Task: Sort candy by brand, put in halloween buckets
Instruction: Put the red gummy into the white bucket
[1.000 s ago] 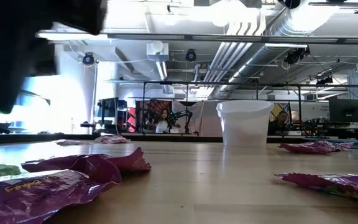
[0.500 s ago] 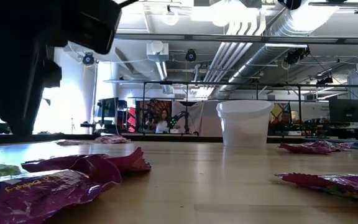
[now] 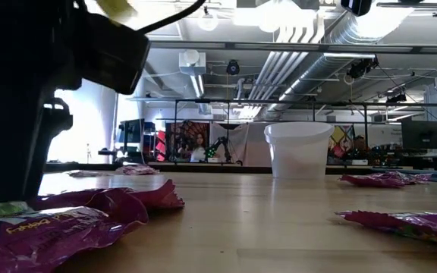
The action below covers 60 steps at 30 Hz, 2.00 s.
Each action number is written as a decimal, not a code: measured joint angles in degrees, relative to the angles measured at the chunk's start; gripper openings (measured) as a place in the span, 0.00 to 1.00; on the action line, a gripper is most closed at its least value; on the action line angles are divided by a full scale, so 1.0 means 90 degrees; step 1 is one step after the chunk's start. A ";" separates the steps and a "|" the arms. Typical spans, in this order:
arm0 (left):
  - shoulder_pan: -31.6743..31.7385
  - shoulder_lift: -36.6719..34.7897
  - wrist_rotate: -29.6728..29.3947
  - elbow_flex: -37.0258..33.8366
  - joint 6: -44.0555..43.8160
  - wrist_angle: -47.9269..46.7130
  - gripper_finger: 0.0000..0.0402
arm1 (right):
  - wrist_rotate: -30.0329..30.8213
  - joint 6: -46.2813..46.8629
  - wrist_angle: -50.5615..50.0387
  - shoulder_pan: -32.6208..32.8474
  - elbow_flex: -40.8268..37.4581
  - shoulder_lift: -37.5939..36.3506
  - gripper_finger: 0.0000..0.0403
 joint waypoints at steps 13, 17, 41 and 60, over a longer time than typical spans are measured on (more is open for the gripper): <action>0.0031 0.0069 -0.0033 -0.0008 0.0336 -0.0216 0.19 | 0.0000 -0.0007 -0.0015 0.0000 0.0000 0.0000 0.63; 0.0134 -0.0146 -0.0057 -0.0031 0.0555 -0.0344 0.03 | 0.0000 -0.0005 -0.0051 -0.0002 0.0000 0.0000 0.63; 0.0626 -0.2610 -0.4381 -0.0019 0.2036 0.1572 0.00 | 0.0175 0.0161 -0.0051 -0.0002 0.0000 -0.0002 0.63; 0.0471 -0.1140 -0.4191 -0.0019 0.2188 0.3213 0.00 | 0.0266 0.0163 0.0010 -0.0005 0.0000 -0.0001 0.63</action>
